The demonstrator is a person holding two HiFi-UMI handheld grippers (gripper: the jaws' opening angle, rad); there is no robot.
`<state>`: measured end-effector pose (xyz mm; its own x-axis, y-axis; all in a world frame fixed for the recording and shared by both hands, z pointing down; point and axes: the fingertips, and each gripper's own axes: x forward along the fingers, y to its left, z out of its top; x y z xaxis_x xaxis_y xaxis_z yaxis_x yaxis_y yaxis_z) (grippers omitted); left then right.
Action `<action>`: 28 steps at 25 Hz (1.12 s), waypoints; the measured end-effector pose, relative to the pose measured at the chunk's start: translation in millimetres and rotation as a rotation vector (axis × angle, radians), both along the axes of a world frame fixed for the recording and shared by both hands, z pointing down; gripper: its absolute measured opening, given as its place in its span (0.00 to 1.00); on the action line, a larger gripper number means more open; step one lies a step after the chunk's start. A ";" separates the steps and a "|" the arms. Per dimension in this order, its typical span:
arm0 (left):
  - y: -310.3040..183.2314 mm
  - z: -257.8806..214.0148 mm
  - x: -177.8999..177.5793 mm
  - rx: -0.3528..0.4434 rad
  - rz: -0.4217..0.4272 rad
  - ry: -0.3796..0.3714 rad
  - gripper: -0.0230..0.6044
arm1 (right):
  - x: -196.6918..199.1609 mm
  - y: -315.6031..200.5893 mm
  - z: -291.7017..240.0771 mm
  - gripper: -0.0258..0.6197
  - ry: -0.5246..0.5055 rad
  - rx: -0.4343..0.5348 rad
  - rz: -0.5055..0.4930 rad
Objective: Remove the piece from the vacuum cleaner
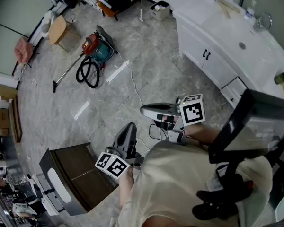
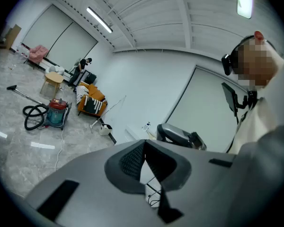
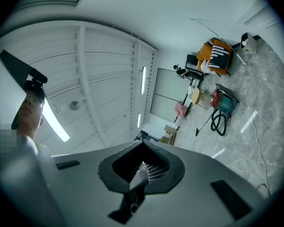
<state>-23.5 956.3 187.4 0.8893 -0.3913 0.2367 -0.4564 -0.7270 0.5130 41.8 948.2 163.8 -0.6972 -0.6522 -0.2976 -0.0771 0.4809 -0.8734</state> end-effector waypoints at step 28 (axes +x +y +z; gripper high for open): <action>-49.2 20.1 77.3 0.022 -0.217 -0.146 0.04 | 85.1 -20.7 16.8 0.04 0.197 0.144 -0.303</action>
<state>53.8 907.1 207.5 0.7412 -0.5754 0.3457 -0.6707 -0.6142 0.4159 126.9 927.5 180.6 -0.9048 -0.3691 -0.2125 -0.0720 0.6243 -0.7779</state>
